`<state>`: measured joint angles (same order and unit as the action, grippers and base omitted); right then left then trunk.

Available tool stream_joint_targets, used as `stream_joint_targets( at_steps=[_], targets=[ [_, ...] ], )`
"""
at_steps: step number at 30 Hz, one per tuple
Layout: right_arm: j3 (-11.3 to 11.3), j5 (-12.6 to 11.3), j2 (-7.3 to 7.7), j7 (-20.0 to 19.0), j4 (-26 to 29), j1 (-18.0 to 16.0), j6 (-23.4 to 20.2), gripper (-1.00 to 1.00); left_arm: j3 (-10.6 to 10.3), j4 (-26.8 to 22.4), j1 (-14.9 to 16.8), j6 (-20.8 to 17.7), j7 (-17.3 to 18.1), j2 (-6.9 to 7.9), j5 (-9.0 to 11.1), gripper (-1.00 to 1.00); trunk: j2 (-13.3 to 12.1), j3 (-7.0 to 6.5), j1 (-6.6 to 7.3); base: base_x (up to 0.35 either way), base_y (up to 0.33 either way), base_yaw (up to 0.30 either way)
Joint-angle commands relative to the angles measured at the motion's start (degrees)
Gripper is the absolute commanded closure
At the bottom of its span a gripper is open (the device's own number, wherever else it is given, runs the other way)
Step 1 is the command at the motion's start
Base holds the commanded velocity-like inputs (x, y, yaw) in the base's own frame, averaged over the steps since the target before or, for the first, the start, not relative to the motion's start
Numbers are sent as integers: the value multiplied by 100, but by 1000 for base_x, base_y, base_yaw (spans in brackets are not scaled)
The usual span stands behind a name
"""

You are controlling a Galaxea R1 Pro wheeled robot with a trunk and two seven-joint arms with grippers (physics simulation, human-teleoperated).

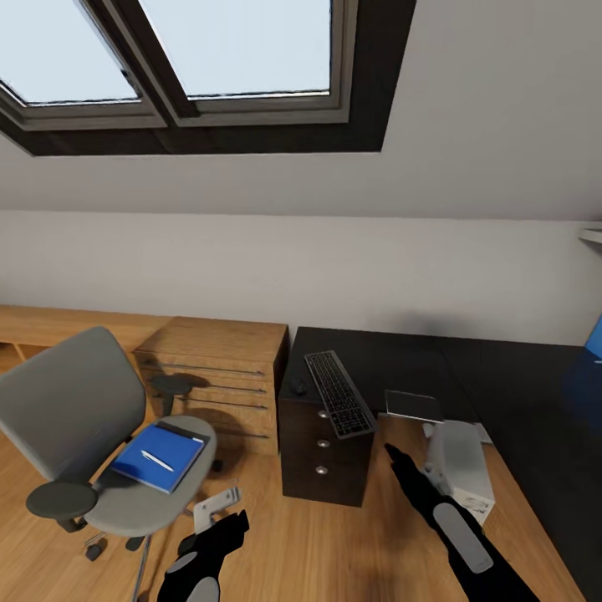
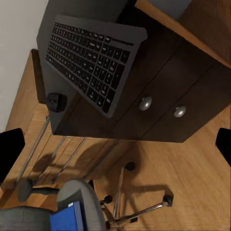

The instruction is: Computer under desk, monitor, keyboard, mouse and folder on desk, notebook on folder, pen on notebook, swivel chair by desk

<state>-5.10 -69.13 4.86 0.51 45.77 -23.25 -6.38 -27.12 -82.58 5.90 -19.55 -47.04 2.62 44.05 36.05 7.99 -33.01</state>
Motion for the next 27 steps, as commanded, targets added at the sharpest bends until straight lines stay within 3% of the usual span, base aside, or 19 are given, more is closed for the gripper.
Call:
stream_joint_targets(
  at_steps=[1, 4, 8, 18, 27],
  targets=[
    [-14, -59, 31, -49, -6, -4, -66, -100, -12, -9, 7, -18, -40, 6, 22, -100, 51, 29, -25, 0, 0, 0],
    [-6, -188, 124, -330, -89, -4, -472, -100, -12, -17, 7, -15, -41, 9, 24, -100, 171, 83, -90, 0, 0, 0],
    [138, -586, 225, -1016, -526, -4, -1244, -100, -15, -26, 7, -22, -42, 10, 24, -100, 332, 154, -178, 0, 0, 0],
    [182, -614, 267, -1292, -1214, -275, -1431, -100, -29, -20, 7, -23, -46, 3, 25, -100, 733, 334, -398, 0, 0, 0],
    [189, -610, 345, -1334, -1282, -340, -1427, -100, -37, -13, 7, -23, -50, 2, 25, -100, 1094, 495, -596, 0, 0, 0]
  ],
)
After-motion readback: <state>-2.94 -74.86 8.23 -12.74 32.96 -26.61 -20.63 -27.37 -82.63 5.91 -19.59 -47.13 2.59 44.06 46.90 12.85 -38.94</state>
